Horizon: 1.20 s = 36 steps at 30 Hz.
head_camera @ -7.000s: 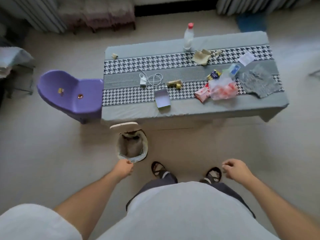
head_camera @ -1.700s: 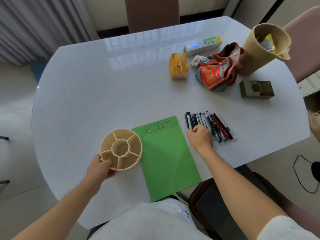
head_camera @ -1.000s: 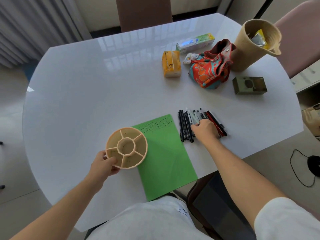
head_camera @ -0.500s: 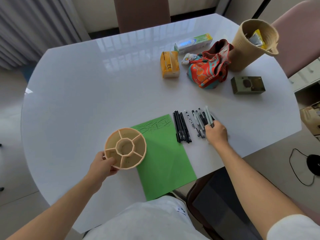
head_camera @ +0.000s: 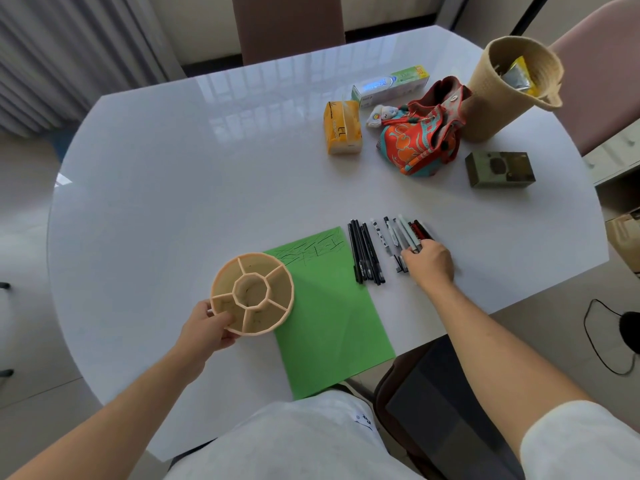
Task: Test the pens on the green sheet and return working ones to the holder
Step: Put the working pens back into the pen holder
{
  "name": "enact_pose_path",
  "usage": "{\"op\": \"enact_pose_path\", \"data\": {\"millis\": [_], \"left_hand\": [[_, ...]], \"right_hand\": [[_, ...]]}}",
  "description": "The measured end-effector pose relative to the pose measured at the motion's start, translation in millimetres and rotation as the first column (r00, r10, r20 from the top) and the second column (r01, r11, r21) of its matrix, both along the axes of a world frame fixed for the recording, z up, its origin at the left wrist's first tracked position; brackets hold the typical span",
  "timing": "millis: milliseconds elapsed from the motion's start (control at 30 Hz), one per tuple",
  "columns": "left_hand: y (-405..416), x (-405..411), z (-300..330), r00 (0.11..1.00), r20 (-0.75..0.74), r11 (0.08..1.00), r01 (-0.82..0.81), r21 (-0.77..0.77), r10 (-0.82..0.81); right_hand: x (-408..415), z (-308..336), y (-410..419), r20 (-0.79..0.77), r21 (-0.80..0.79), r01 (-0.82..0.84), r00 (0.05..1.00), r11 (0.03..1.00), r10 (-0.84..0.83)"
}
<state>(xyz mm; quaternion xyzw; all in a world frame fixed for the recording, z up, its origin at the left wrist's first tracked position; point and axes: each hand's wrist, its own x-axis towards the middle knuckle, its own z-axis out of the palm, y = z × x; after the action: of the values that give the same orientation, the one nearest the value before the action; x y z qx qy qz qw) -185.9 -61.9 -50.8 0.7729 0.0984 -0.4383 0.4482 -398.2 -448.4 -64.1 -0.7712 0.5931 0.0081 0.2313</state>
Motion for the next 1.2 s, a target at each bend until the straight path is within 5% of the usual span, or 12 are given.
{"op": "enact_pose_path", "data": {"millis": [500, 633, 767, 900, 1200], "left_hand": [[-3, -1, 2, 1.000, -0.007, 1.000, -0.013, -0.007, 0.013], [-4, -3, 4, 1.000, -0.011, 1.000, -0.019, -0.012, 0.019], [-4, -3, 5, 1.000, -0.018, 1.000, -0.005, -0.017, 0.005], [-5, -3, 4, 1.000, -0.006, 1.000, -0.005, -0.005, 0.005], [-9, -5, 12, 1.000, 0.008, 0.999, 0.027, 0.016, -0.028]], "right_hand": [[13, 3, 15, -0.025, 0.165, -0.065, 0.997, 0.984, 0.070], [9, 5, 20, 0.205, 0.285, -0.023, 0.978, 0.958, -0.037], [3, 17, 32, 0.502, 0.578, -0.054, 0.810, 0.815, -0.302], [6, 32, 55, 0.552, 0.802, -0.254, 0.660, 0.540, -0.510], [42, 54, 117, 0.597, 0.795, -0.530, 0.594, 0.296, -0.539]]}}
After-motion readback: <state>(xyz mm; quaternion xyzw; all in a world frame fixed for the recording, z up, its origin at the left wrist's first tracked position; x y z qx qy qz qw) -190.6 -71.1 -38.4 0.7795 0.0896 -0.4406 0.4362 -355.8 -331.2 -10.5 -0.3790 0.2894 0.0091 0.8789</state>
